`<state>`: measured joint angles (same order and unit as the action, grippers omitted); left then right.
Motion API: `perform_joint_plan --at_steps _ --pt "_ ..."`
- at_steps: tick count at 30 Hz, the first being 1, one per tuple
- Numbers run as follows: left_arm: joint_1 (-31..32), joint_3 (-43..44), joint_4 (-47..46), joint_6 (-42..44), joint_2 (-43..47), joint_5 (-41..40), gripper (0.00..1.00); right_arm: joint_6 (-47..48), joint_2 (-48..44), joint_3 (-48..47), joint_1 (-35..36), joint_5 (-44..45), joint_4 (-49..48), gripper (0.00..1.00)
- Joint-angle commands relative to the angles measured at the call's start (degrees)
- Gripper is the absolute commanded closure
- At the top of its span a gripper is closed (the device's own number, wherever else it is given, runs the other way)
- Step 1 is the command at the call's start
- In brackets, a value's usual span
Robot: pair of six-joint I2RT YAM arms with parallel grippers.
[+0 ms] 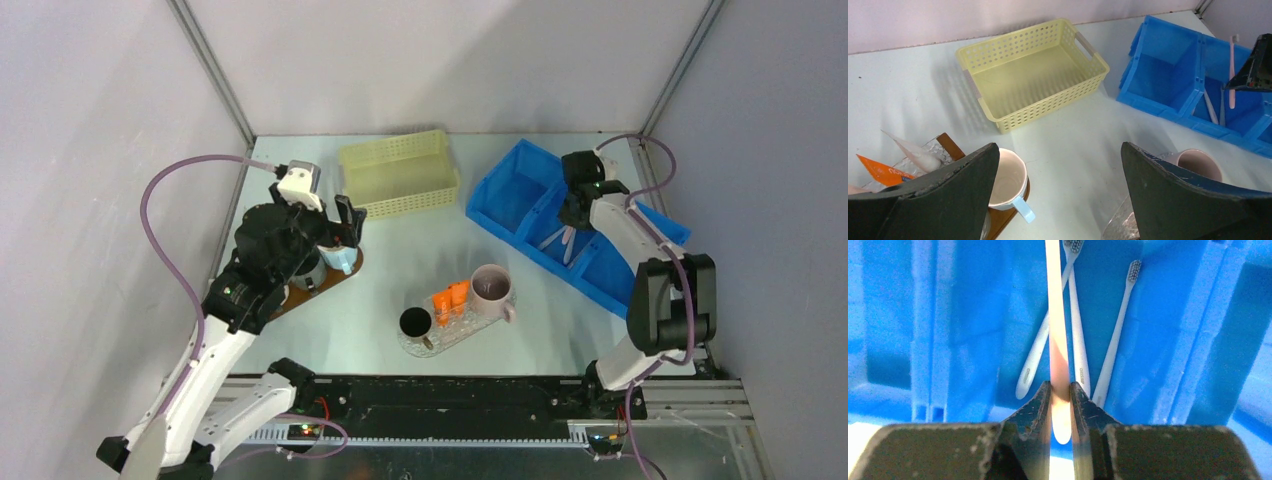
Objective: Prepare toiletry sets of a toothbrush and toothpaste on the tray
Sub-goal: Pick up the toothbrush from the storage box.
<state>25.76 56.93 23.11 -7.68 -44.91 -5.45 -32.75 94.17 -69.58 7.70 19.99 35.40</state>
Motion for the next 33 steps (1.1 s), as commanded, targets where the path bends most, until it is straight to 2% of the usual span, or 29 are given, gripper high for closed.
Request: perform_joint_plan --at_steps 1,10,16,24,33 --pt "0.3 1.0 -3.4 -1.4 -0.4 1.8 0.02 3.7 -7.3 2.2 0.8 0.7 -3.8 1.0" --pt "0.4 2.0 -7.7 -4.5 -2.6 7.3 0.02 17.9 -21.9 10.5 5.6 -8.4 -19.7 1.0" --pt "0.5 2.2 -13.4 -7.5 -4.7 13.6 0.02 25.2 -29.5 12.7 8.7 -20.0 -24.8 1.0" --pt "1.7 3.1 -21.9 -11.4 -7.8 21.8 0.02 28.5 -34.7 13.1 14.9 -35.0 -27.2 1.0" --pt "4.8 5.1 -32.6 -16.9 -12.4 28.9 0.02 26.4 -36.2 13.1 21.0 -47.8 -30.7 1.0"
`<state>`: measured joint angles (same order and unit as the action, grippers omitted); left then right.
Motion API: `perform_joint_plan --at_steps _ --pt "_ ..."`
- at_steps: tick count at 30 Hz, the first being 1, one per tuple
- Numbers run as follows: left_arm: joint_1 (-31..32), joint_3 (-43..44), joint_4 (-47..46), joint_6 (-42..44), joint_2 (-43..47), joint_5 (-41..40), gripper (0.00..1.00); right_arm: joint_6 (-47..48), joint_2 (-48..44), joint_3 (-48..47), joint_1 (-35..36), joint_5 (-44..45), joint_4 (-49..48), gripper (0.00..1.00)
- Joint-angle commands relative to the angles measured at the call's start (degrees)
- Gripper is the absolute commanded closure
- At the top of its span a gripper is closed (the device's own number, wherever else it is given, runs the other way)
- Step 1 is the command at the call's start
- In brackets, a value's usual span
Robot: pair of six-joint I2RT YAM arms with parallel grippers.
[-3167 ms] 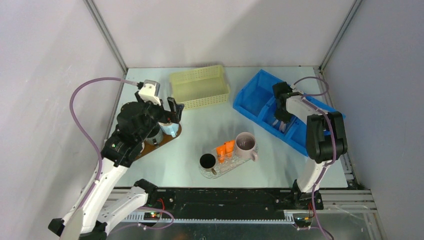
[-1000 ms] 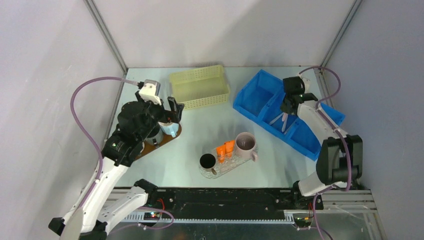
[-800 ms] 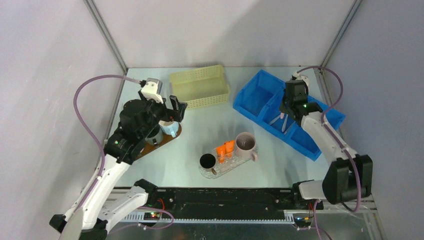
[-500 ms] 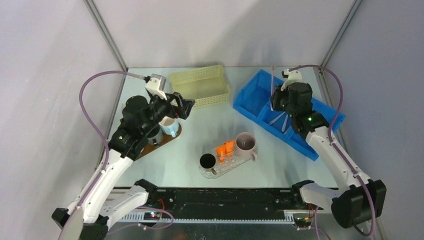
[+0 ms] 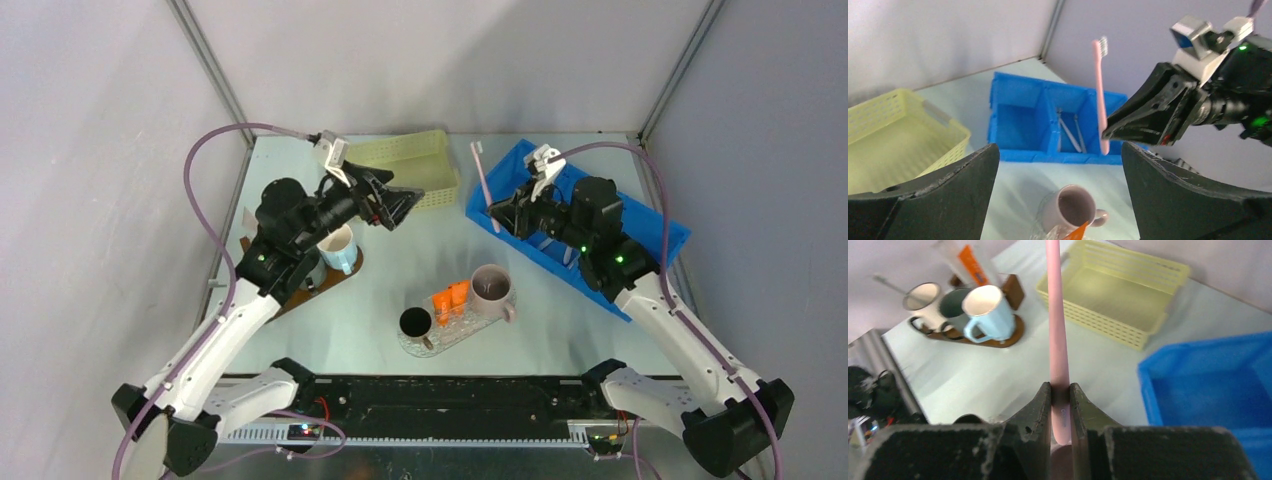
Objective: Prepare toiletry sets of a toothbrush and toothpaste on the tray
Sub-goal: Pick up the toothbrush from the storage box.
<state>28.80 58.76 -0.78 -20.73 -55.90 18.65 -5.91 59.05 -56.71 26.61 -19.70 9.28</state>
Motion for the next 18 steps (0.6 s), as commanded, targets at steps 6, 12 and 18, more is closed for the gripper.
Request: perform_joint_plan --at_steps 6,12,18 --pt "4.2 5.3 -14.1 -9.3 -5.7 7.9 0.03 -1.4 -0.9 0.2 4.9 -12.7 -6.2 1.0" --pt "6.7 7.2 -15.5 -11.4 -9.6 8.6 0.09 -2.5 -1.2 0.2 5.4 -15.9 -7.5 1.0" --pt "7.9 8.3 -15.8 -12.4 -12.3 9.0 0.21 -2.9 -1.3 0.2 5.8 -17.7 -8.0 1.0"
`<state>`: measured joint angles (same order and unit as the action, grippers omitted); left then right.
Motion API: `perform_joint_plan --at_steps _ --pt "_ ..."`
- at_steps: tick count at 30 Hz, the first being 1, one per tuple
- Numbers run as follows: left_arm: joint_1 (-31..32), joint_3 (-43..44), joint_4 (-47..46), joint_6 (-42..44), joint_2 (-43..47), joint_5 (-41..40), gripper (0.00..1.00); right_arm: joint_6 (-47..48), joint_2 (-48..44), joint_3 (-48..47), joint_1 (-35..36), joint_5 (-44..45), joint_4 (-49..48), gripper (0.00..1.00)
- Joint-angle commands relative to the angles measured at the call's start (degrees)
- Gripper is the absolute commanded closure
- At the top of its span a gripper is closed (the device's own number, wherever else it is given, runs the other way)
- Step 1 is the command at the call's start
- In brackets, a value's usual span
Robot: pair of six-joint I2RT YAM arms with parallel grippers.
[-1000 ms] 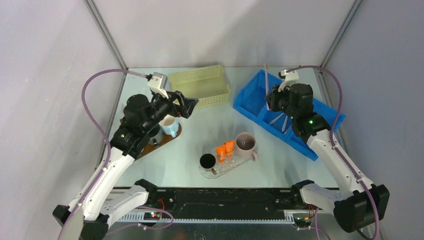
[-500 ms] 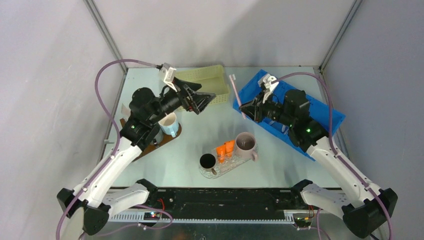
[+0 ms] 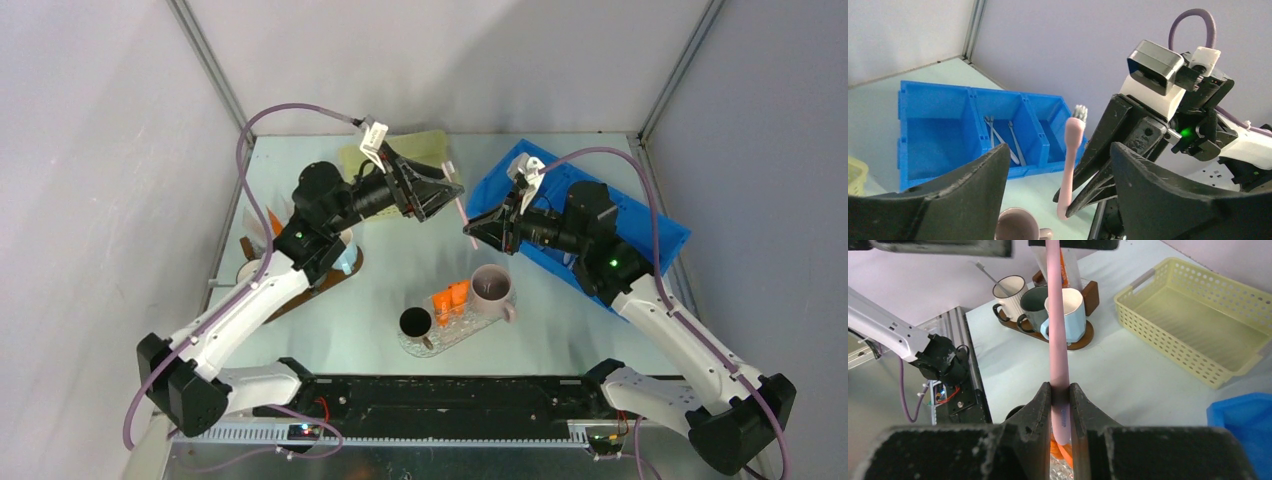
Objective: Prepare toiletry sets of a toothbrush and toothpaste on the tray
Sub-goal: Pick up the toothbrush from the storage box.
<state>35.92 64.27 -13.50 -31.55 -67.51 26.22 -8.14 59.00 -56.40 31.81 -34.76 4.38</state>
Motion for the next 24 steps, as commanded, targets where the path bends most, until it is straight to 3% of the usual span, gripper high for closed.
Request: perform_joint_plan --at_steps 1,6,12,14,19,24 --pt "1.0 2.8 -3.1 -1.7 -1.2 1.5 0.25 -0.6 -1.2 -0.1 0.6 -2.7 -3.2 1.0" --pt "1.6 3.5 -3.2 -1.6 -2.4 2.2 0.47 -0.6 -1.0 -0.1 0.6 -3.3 -3.4 1.0" --pt "1.8 3.5 -2.7 0.5 -1.2 1.1 0.98 -0.4 -1.0 -0.1 0.6 -2.4 -3.5 1.0" --pt "1.8 3.2 -2.1 1.6 -0.2 0.1 1.0 -0.7 -1.0 -0.1 0.6 -1.8 -3.7 0.93" --pt "1.7 0.4 -2.3 4.1 3.2 -5.7 1.0 -2.0 -1.4 -0.1 0.2 0.5 -3.8 0.51" --pt "1.7 -3.5 -1.6 7.2 8.1 -14.0 1.0 -2.7 -2.6 -0.1 -0.1 4.0 -3.6 0.32"
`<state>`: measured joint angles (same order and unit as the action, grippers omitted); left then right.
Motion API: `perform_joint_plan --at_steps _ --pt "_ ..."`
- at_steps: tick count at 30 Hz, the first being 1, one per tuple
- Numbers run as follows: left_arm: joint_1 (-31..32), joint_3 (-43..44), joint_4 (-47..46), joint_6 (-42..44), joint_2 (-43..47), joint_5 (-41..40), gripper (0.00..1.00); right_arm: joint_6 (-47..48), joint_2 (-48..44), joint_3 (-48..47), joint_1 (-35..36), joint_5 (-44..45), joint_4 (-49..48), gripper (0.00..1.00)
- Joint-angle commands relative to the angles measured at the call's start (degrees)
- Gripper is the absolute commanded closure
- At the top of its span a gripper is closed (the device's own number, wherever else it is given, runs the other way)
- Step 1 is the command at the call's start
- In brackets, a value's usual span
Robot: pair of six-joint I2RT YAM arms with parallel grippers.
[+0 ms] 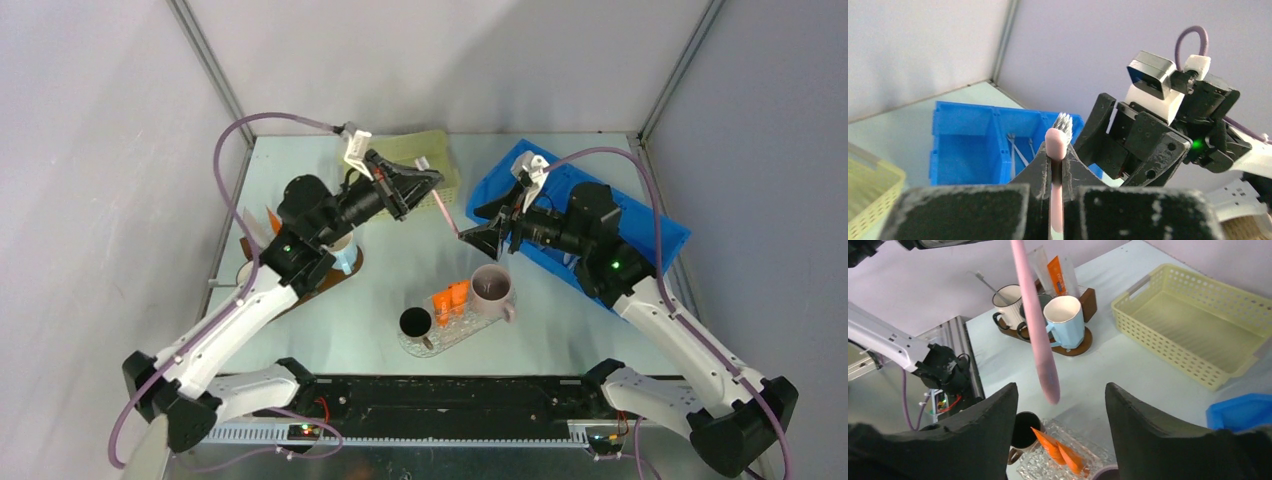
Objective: Prepare toiletry sets of a toothbrush and toothpaste on the tray
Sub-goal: Pick up the toothbrush from the storage box, then place the toothbrush in the cup.
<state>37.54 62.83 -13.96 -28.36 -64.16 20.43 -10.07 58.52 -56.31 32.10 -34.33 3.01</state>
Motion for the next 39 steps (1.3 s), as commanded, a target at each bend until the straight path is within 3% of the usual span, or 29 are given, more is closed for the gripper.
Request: perform_joint_plan --at_steps 1,12,29,34,39 --pt "0.1 -3.6 -1.3 4.6 5.5 -10.9 1.0 -0.9 -2.3 -0.2 -0.5 5.0 -2.1 0.27" --pt "-0.3 -17.7 -3.3 8.8 21.8 -42.5 1.0 -5.7 -7.4 5.5 -2.9 15.7 -7.5 0.02" --pt "-6.5 -37.7 0.0 8.8 50.6 -79.2 1.0 -6.1 -8.6 7.5 -3.0 20.4 -7.7 0.01" --pt "-8.1 -43.1 0.4 7.9 55.9 -84.7 1.0 -6.3 -8.1 7.5 -2.9 20.5 -7.8 0.01" --pt "-9.7 -46.6 -0.4 6.7 55.1 -86.6 1.0 -6.1 -7.7 7.5 -2.9 20.2 -7.9 0.01"
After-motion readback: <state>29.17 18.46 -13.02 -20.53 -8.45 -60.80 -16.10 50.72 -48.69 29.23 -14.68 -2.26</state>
